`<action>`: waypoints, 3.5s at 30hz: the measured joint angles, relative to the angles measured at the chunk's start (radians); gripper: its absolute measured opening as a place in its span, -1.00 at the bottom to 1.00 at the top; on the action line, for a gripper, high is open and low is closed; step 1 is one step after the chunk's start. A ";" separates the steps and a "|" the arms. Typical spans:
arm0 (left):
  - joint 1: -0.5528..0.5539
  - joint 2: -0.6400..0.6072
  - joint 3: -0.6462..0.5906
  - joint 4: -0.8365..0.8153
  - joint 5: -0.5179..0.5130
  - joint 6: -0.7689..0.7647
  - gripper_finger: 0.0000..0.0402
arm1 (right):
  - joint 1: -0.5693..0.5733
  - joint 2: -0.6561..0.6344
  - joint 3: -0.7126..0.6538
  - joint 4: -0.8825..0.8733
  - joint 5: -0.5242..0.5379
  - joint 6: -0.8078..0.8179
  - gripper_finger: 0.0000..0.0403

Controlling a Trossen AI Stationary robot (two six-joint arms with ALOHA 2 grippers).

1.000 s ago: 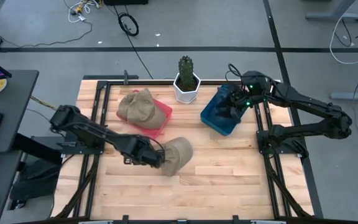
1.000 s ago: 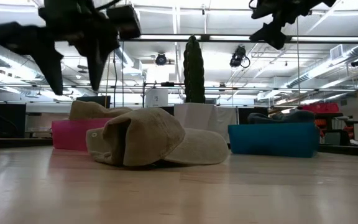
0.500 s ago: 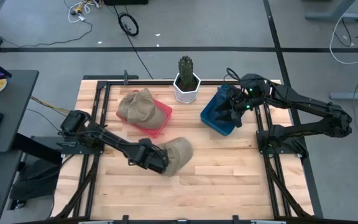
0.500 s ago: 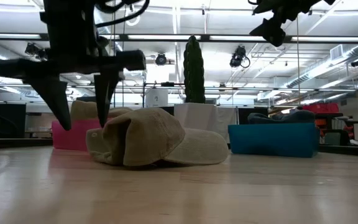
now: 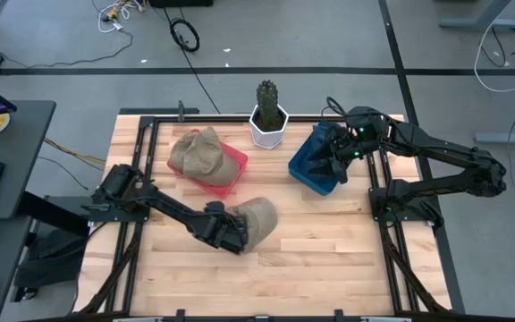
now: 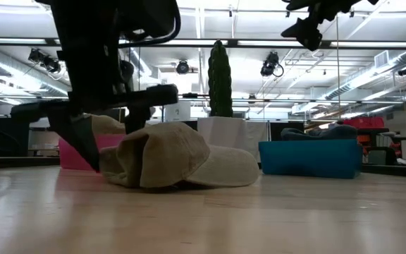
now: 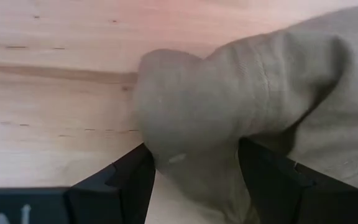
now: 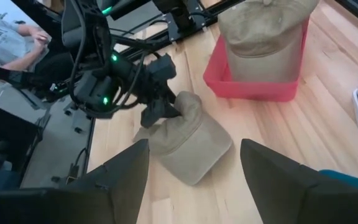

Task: Pick & Place hat
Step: Put the brown cap into the red bin

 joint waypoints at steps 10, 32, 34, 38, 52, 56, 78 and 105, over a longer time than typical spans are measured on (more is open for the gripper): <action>-0.007 -0.005 0.000 0.023 -0.092 0.038 -0.17 | 0.000 0.005 0.000 0.031 0.009 0.050 0.27; -0.122 -0.166 0.000 0.007 -0.199 0.281 -0.98 | 0.000 0.004 0.000 0.045 0.026 0.050 0.27; -0.124 -0.214 0.000 0.013 -0.242 0.365 -0.98 | 0.000 0.004 0.000 0.045 0.026 0.048 0.27; -0.122 -0.307 0.000 0.040 -0.297 0.544 -0.98 | 0.000 0.004 0.000 0.055 0.026 0.046 0.27; -0.092 -0.543 0.000 0.351 -0.288 1.141 -0.99 | 0.000 0.004 0.000 0.077 0.052 0.048 0.27; -0.058 -0.596 0.000 0.395 -0.196 1.232 -0.99 | 0.000 0.006 0.000 0.077 0.052 0.053 0.27; 0.360 -0.796 0.000 0.119 0.226 1.483 -0.99 | 0.000 0.055 0.000 0.121 0.052 0.106 0.27; 0.800 -0.813 0.003 -0.094 0.585 1.836 -0.99 | 0.113 0.140 0.000 0.224 0.159 0.219 0.27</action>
